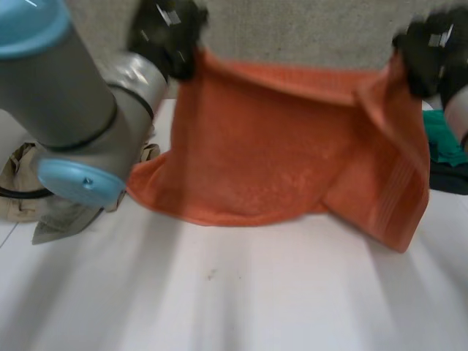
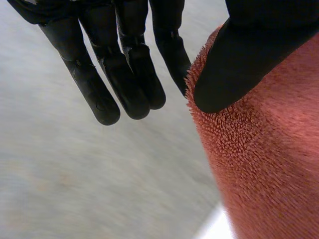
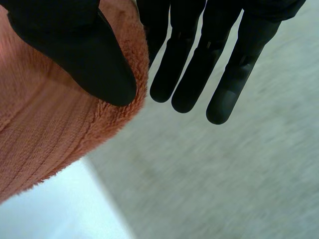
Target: Fold the laundry.
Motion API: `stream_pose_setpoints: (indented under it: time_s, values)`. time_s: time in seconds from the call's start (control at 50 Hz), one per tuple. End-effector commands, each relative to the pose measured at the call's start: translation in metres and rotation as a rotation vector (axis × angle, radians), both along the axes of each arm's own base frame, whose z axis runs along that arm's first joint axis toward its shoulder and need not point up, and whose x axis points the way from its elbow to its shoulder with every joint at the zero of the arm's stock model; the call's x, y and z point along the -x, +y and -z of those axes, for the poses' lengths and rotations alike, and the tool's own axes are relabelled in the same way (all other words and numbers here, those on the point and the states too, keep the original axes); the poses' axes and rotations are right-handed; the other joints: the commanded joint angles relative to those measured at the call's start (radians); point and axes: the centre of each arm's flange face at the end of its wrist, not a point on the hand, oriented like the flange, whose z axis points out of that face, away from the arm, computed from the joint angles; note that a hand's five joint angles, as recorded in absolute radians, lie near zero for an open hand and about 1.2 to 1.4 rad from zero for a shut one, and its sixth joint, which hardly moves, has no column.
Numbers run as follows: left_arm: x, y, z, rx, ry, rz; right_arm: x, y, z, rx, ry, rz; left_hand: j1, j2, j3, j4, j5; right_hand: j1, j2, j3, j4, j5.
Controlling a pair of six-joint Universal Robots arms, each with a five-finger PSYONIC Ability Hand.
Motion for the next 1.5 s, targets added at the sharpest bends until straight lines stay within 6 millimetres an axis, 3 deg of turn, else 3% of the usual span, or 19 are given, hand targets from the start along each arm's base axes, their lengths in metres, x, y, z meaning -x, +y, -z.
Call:
stream_pose_setpoints:
  time_s: [0.02,0.04,0.1,0.14,0.18,0.34,0.38,0.46,0.52,0.62,0.7,0.74,0.76,0.82,0.96,1.06,1.16,1.26,1.5]
  values:
    - [-0.010,-0.007,-0.094,0.381,0.268,-0.139,-0.010,-0.053,-0.070,0.297,-0.194,-0.045,0.267,0.199,0.203,0.199,0.251,0.300,0.222,0.209,0.199,0.227]
    - [-0.010,-0.006,-0.101,0.418,0.279,-0.149,-0.008,-0.058,-0.085,0.370,-0.238,-0.039,0.267,0.199,0.203,0.199,0.251,0.300,0.222,0.209,0.199,0.227]
    - [-0.008,0.001,-0.115,0.488,0.282,-0.169,-0.010,-0.056,-0.096,0.442,-0.294,-0.055,0.267,0.199,0.203,0.199,0.251,0.300,0.222,0.209,0.199,0.227]
    - [-0.004,0.004,-0.109,0.472,0.260,-0.163,-0.010,-0.056,-0.098,0.461,-0.320,-0.059,0.267,0.199,0.203,0.199,0.251,0.300,0.222,0.209,0.199,0.227]
    - [0.004,0.011,-0.085,0.390,0.201,-0.146,-0.010,-0.058,-0.091,0.437,-0.315,-0.062,0.267,0.199,0.203,0.199,0.251,0.300,0.222,0.209,0.199,0.227]
    - [0.002,0.039,0.032,0.033,-0.070,-0.092,-0.013,-0.059,-0.008,0.124,-0.213,-0.098,0.267,0.199,0.203,0.199,0.251,0.300,0.222,0.209,0.199,0.227]
    - [0.001,0.056,0.070,-0.073,-0.123,-0.052,-0.016,-0.054,0.027,-0.026,-0.172,-0.123,0.267,0.199,0.203,0.199,0.251,0.300,0.222,0.209,0.199,0.227]
    - [-0.001,0.088,0.118,-0.215,-0.201,0.007,-0.016,-0.045,0.089,-0.265,-0.109,-0.121,0.267,0.199,0.203,0.199,0.251,0.300,0.222,0.209,0.199,0.227]
    - [-0.007,0.104,0.140,-0.292,-0.260,0.017,-0.014,-0.033,0.128,-0.407,-0.039,-0.105,0.267,0.199,0.203,0.199,0.251,0.300,0.222,0.209,0.199,0.227]
    - [-0.022,0.125,0.161,-0.406,-0.341,-0.003,-0.009,-0.010,0.162,-0.525,0.080,-0.097,0.267,0.199,0.203,0.199,0.251,0.300,0.222,0.209,0.199,0.227]
    - [-0.024,0.127,0.160,-0.424,-0.330,-0.001,-0.004,-0.002,0.171,-0.562,0.114,-0.076,0.267,0.199,0.203,0.199,0.251,0.205,0.127,0.114,0.105,0.132]
    - [-0.024,0.126,0.155,-0.416,-0.316,0.000,0.001,-0.001,0.175,-0.584,0.100,-0.059,0.267,0.199,0.203,0.199,0.251,-0.249,-0.326,-0.340,-0.349,-0.322]
    - [-0.024,0.126,0.151,-0.408,-0.307,0.002,0.008,0.000,0.176,-0.607,0.069,-0.038,0.267,0.199,0.203,0.199,0.251,-0.675,-0.753,-0.766,-0.776,-0.748]
    - [-0.023,0.120,0.135,-0.369,-0.266,-0.005,0.013,0.012,0.160,-0.623,-0.025,-0.031,0.267,0.199,0.203,0.199,0.251,-0.896,-0.974,-0.987,-0.997,-0.969]
    - [-0.010,0.107,0.094,-0.272,-0.164,-0.002,0.013,0.040,0.139,-0.650,-0.282,-0.061,0.267,0.199,0.203,0.199,0.251,-0.922,-0.999,-1.013,-1.022,-0.995]
    - [0.000,0.104,0.063,-0.207,-0.097,0.011,-0.002,0.062,0.125,-0.690,-0.472,-0.121,0.267,0.199,0.203,0.199,0.251,-0.922,-0.999,-1.013,-1.022,-0.995]
    - [0.009,0.109,0.038,-0.153,-0.041,0.042,-0.023,0.074,0.134,-0.776,-0.568,-0.181,0.267,0.199,0.203,0.199,0.251,-0.922,-0.999,-1.013,-1.022,-0.995]
    - [0.013,0.115,0.028,-0.140,-0.018,0.060,-0.040,0.061,0.162,-0.792,-0.573,-0.162,0.267,0.199,0.203,0.199,0.251,-0.922,-0.999,-1.013,-1.022,-0.995]
    - [0.002,0.133,0.005,-0.143,0.076,0.099,-0.053,-0.010,0.204,-0.609,-0.564,0.048,0.267,0.199,0.203,0.199,0.251,-0.922,-0.999,-1.013,-1.022,-0.995]
